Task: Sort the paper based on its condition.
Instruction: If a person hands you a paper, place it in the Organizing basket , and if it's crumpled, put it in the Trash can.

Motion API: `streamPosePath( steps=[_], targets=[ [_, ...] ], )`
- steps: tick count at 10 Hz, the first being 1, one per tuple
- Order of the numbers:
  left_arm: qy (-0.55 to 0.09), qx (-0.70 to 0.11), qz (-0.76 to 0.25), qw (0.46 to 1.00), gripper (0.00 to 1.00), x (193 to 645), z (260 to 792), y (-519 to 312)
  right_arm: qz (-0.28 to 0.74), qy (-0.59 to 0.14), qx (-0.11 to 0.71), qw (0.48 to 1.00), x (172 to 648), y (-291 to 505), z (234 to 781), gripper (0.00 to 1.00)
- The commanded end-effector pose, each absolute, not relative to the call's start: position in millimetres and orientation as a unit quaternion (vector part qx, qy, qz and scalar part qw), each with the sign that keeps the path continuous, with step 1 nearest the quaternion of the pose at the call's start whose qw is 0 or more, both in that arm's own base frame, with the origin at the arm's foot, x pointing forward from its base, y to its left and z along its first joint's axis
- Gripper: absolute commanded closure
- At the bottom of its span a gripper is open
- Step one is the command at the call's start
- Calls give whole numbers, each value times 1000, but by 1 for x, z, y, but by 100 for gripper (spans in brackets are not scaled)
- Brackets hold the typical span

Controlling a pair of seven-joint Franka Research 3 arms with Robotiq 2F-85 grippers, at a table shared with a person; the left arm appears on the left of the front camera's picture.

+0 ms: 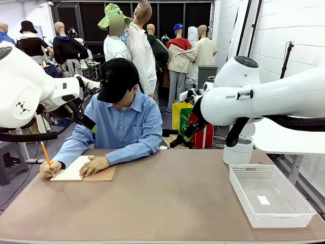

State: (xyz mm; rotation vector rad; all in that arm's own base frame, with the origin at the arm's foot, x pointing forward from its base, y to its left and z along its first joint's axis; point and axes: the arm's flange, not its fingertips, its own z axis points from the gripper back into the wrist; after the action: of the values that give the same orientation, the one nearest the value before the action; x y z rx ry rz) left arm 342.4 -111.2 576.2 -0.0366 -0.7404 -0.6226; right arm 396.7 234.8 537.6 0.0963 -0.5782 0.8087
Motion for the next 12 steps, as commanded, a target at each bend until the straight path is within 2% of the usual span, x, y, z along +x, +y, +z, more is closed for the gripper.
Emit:
streamPosePath(
  steps=[1,12],
  targets=[
    [-357,-18,-299,885,0,342,577,-110,387,-277,43,878,397,235,538,0],
    [-357,-18,-299,885,0,342,577,-110,387,-277,43,878,397,235,538,0]
  ],
)
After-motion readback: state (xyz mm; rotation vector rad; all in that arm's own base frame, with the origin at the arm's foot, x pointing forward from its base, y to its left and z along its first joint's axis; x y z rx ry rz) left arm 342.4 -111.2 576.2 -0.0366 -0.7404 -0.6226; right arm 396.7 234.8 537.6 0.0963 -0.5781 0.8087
